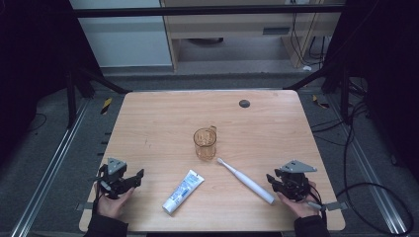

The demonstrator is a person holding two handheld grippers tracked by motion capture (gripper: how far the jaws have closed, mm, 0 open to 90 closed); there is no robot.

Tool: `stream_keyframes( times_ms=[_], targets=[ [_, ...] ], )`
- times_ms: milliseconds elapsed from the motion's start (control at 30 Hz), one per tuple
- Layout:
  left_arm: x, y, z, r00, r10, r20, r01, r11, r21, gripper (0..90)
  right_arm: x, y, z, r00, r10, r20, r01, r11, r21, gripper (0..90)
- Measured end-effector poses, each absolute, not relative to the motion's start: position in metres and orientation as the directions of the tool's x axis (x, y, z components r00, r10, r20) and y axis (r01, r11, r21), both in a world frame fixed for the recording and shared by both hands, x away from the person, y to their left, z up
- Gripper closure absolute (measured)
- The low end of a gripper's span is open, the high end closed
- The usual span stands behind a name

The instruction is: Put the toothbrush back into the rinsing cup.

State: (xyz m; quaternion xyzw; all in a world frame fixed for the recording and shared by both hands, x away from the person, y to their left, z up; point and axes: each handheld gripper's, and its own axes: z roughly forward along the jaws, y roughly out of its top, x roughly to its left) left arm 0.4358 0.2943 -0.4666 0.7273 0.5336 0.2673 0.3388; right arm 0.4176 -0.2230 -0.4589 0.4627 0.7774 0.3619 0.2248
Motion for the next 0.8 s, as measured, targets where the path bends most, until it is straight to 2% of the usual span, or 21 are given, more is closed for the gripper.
stream_keyframes(
  times_ms=[133, 200, 333, 467, 800],
  targets=[
    [0.436, 0.294, -0.467, 0.288, 0.957, 0.026, 0.596, -0.201, 0.778, 31.8, 0.419, -0.220, -0.455, -0.467, 0.884, -0.004, 0.576, 0.308, 0.757, 56.5],
    [0.437, 0.294, -0.468, 0.292, 0.956, 0.026, 0.597, -0.204, 0.776, 31.7, 0.419, -0.219, -0.453, -0.456, 0.890, -0.014, 0.556, 0.297, 0.776, 53.1],
    [0.437, 0.293, -0.468, 0.294, 0.955, 0.024, 0.599, -0.204, 0.774, 31.5, 0.418, -0.216, -0.447, -0.446, 0.894, -0.036, 0.514, 0.289, 0.807, 53.0],
    [0.438, 0.293, -0.469, 0.297, 0.954, 0.024, 0.600, -0.207, 0.772, 31.1, 0.422, -0.212, -0.441, -0.447, 0.894, -0.022, 0.540, 0.290, 0.790, 46.3],
    [0.441, 0.292, -0.470, 0.318, 0.948, 0.026, 0.610, -0.226, 0.760, 26.5, 0.433, -0.190, -0.421, -0.483, 0.875, -0.027, 0.542, 0.323, 0.776, 45.9]
  ],
)
